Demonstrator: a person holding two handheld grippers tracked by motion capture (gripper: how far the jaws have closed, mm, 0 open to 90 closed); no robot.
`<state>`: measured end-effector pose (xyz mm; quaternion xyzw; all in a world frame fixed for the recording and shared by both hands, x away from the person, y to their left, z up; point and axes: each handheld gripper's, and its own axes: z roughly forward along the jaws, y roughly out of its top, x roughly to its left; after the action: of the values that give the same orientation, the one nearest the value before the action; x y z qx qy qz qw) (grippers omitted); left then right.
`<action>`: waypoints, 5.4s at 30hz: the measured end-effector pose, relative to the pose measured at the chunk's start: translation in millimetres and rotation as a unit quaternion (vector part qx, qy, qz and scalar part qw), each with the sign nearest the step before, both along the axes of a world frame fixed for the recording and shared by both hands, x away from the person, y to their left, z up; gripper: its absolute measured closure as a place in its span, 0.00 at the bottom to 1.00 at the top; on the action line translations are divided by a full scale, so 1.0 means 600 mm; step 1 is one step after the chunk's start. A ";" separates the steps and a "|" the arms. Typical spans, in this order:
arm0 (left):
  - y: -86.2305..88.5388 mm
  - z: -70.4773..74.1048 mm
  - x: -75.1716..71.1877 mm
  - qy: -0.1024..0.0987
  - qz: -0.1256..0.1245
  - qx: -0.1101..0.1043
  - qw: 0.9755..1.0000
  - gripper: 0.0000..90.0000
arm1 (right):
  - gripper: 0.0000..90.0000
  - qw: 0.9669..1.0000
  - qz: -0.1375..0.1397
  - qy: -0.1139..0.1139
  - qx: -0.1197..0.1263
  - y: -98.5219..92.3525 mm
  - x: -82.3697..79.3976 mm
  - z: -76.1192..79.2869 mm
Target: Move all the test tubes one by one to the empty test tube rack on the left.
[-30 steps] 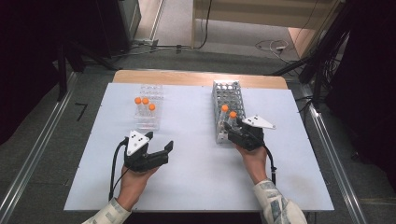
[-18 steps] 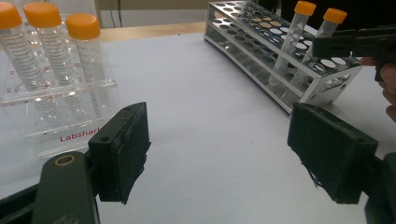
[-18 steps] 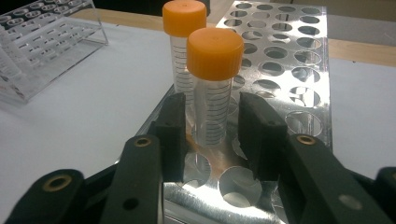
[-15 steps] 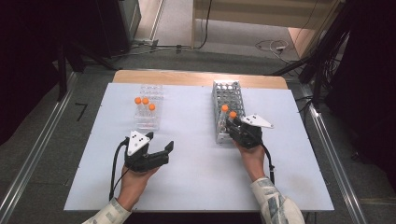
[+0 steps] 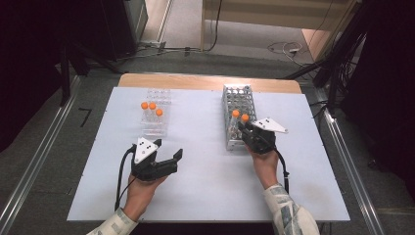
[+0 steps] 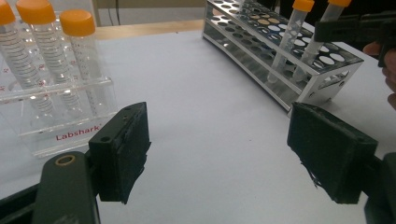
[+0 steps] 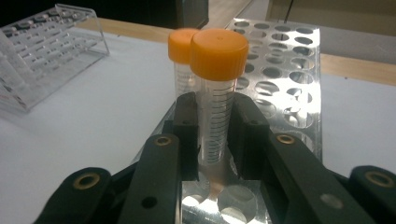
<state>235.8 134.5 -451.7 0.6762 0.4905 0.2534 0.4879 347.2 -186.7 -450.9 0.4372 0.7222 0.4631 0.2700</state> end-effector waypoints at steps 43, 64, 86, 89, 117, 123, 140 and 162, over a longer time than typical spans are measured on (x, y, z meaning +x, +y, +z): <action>0.003 0.007 -0.005 -0.009 0.006 -0.006 1.000 0.15 | 0.80 0.994 0.103 -0.030 0.009 0.039 -0.088 0.058; 0.001 0.010 -0.009 -0.012 0.001 -0.008 1.000 0.15 | 0.80 0.990 0.140 -0.008 -0.009 0.081 -0.104 0.029; -0.011 0.028 -0.023 -0.025 -0.028 -0.026 0.999 0.19 | 0.80 0.984 0.176 0.014 -0.027 0.125 -0.118 -0.001; -0.015 0.030 -0.025 -0.026 -0.036 -0.026 0.999 0.20 | 0.80 0.983 0.183 0.015 -0.028 0.132 -0.121 -0.004; -0.056 0.028 -0.027 -0.033 -0.092 -0.005 0.995 0.60 | 0.80 0.971 0.237 0.020 -0.025 0.185 -0.151 -0.009; -0.058 0.026 -0.027 -0.034 -0.092 -0.002 0.995 0.67 | 0.80 0.970 0.241 0.021 -0.024 0.187 -0.154 -0.008; -0.057 0.025 -0.028 -0.039 -0.087 0.001 0.995 0.77 | 0.79 0.970 0.241 0.019 -0.022 0.187 -0.156 -0.006; -0.025 0.038 -0.013 -0.037 -0.059 -0.018 0.997 0.77 | 0.24 0.977 0.208 0.040 -0.017 0.147 -0.145 0.001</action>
<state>227.8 119.7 -429.0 0.6854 0.4355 0.2405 0.5317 260.0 -98.8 -450.3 0.2907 0.8153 0.4792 0.1458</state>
